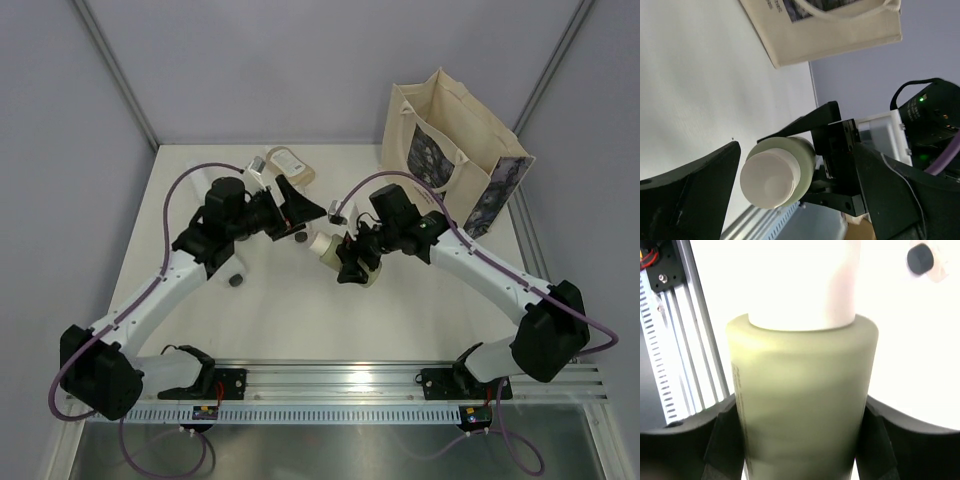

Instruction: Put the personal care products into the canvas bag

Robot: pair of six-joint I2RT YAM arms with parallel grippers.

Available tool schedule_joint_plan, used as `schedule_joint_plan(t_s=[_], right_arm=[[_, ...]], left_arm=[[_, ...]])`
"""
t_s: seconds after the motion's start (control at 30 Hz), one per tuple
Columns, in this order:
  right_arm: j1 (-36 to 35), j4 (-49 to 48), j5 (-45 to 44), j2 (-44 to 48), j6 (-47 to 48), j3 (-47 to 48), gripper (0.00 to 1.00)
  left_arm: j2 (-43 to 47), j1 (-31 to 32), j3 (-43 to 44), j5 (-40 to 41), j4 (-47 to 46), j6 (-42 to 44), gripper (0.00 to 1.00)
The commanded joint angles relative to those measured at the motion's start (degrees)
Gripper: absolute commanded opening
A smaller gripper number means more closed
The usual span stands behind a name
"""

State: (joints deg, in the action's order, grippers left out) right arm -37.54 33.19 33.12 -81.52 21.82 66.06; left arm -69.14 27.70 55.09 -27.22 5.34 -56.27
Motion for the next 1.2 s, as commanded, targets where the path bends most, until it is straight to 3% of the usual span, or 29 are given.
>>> schedule_joint_plan(t_s=[0.0,0.13,0.2,0.4,0.5,0.7,0.8,1.03,1.17], right_arm=[[2.02,-0.59,2.9,3.29,-1.25,5.03,0.0],[8.87,-0.32,5.72,3.65,-5.29,11.35,0.0],[14.05,0.47,4.59,2.77,-7.05,19.07,0.0],[27.14,0.12,-11.22,-5.4,-21.45,44.18,0.0],[30.59,1.26,-18.16,-11.72,-23.23,54.39,0.0],[37.45,2.92,-17.84,-24.55,-13.86,66.71,0.0],[41.84,9.86,-4.0,-31.22,-2.55,72.09,0.0],[42.46,21.82,-0.6,-37.04,7.62,74.04,0.05],[42.46,25.68,-0.61,-38.63,8.85,72.98,0.18]], left_arm=[[4.8,-1.07,6.77,11.27,8.15,9.66,0.99],[8.83,-1.16,10.65,24.47,15.04,18.19,0.99],[10.86,-1.16,11.35,30.62,16.54,22.94,0.99],[20.27,-1.16,8.2,39.69,18.55,32.79,0.99],[24.56,-1.34,4.95,43.73,21.8,33.51,0.99],[31.43,-1.42,-3.22,48.83,26.46,30.44,0.99],[33.71,-1.42,-5.51,51.21,28.93,28.85,0.99],[34.43,-1.51,-8.77,50.69,28.85,30.78,0.99],[30.92,-1.69,-8.69,50.69,27.71,32.97,0.99]])
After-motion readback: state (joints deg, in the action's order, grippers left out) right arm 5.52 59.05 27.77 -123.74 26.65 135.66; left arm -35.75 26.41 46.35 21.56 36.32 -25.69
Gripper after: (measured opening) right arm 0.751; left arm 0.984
